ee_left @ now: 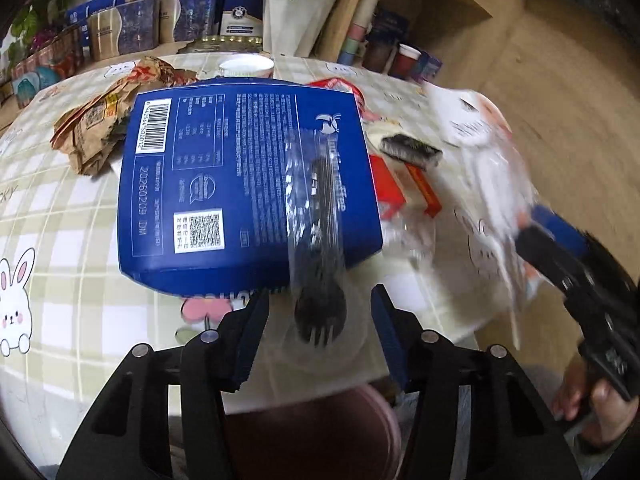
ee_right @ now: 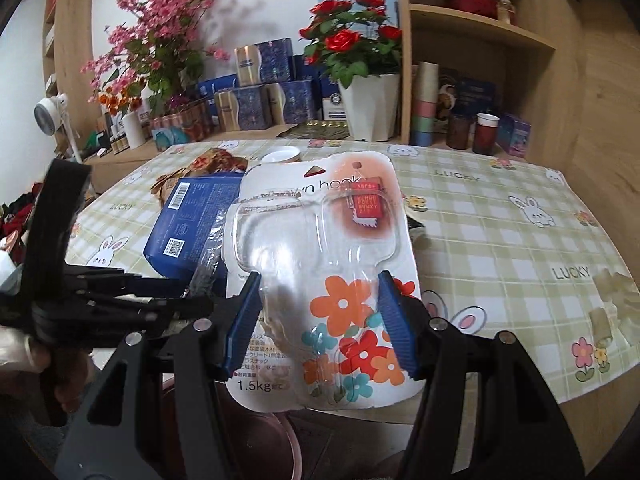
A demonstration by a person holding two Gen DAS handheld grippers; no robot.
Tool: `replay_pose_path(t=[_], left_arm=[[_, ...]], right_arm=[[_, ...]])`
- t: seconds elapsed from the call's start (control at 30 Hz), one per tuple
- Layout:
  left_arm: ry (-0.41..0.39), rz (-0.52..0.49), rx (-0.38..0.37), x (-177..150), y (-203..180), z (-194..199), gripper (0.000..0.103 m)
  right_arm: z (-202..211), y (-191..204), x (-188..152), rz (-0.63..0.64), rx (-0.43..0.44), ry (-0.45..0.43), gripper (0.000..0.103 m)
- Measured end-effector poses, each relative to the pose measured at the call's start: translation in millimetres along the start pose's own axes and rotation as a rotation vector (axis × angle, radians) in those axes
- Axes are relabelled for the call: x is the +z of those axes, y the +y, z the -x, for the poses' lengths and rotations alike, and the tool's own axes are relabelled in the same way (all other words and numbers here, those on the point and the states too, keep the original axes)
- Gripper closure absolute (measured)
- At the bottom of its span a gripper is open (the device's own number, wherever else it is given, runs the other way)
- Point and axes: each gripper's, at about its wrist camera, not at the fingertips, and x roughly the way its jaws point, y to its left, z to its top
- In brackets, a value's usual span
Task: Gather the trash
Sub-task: 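Lift the blister pack with the right tool while the left tool grasps the fork bag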
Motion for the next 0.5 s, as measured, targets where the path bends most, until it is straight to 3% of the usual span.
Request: replay_pose_path(t=[0.03, 0.1, 0.13, 0.2, 0.5], left_arm=[[0.003, -0.001, 0.004, 3, -1, -2, 0.053], [0.032, 0.003, -0.009, 5, 0, -9, 0.077], [0.050, 0.022, -0.027, 7, 3, -11, 0.080], [0.046, 0.071, -0.060, 5, 12, -7, 0.081], [-0.037, 0.083, -0.038, 9, 20, 35, 0.083]], right_arm=[[3, -3, 0, -0.011, 0.000, -0.004, 0.044], [6, -7, 0, -0.025, 0.000, -0.011, 0.044], [8, -9, 0, -0.030, 0.000, -0.013, 0.044], [11, -10, 0, -0.038, 0.002, -0.019, 0.044], [22, -4, -4, -0.055, 0.029, -0.030, 0.044]])
